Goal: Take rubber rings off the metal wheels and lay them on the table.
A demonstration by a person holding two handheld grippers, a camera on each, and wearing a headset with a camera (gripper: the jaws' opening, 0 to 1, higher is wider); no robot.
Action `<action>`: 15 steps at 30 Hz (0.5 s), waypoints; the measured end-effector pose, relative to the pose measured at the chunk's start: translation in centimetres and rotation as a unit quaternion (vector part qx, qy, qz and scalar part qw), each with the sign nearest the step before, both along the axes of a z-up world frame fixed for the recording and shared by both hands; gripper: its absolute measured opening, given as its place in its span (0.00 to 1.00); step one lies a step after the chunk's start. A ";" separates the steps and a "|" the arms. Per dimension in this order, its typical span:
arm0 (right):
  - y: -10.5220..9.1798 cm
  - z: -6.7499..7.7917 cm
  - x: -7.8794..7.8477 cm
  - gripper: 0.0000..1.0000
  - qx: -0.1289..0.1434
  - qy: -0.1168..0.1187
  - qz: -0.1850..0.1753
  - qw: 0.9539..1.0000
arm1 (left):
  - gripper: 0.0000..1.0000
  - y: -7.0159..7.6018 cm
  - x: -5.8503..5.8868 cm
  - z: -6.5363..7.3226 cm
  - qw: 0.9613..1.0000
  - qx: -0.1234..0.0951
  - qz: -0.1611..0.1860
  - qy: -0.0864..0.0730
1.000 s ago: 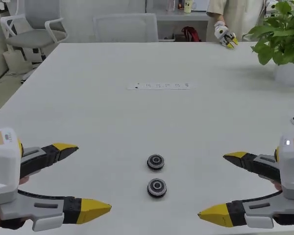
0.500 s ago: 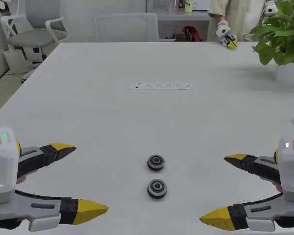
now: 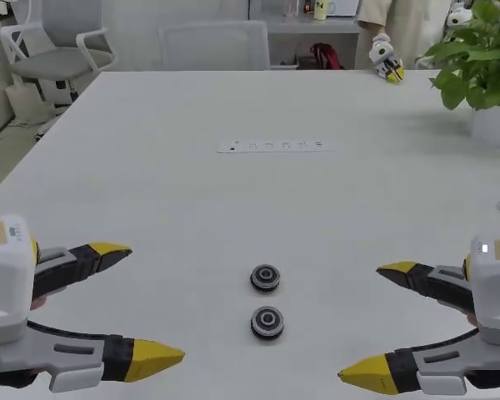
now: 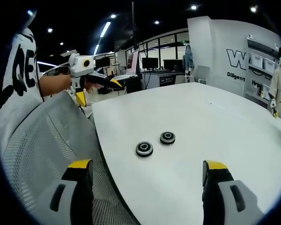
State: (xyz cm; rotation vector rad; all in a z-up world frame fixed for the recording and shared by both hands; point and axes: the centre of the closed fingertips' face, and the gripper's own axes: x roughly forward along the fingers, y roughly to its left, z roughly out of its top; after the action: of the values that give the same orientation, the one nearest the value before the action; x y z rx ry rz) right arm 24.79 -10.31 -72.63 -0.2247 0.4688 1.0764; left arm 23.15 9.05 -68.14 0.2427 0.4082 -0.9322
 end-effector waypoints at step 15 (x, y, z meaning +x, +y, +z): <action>0.5 -0.7 1.4 0.86 -0.001 -0.008 0.015 1.000 | 0.88 -0.7 1.3 -0.2 1.000 0.005 -0.015 -0.003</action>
State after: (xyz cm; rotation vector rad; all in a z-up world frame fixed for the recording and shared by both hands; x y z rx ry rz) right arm 26.22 -9.83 -73.36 -0.2431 0.4540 1.1027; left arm 24.50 8.34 -68.38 0.2613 0.4049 -0.9584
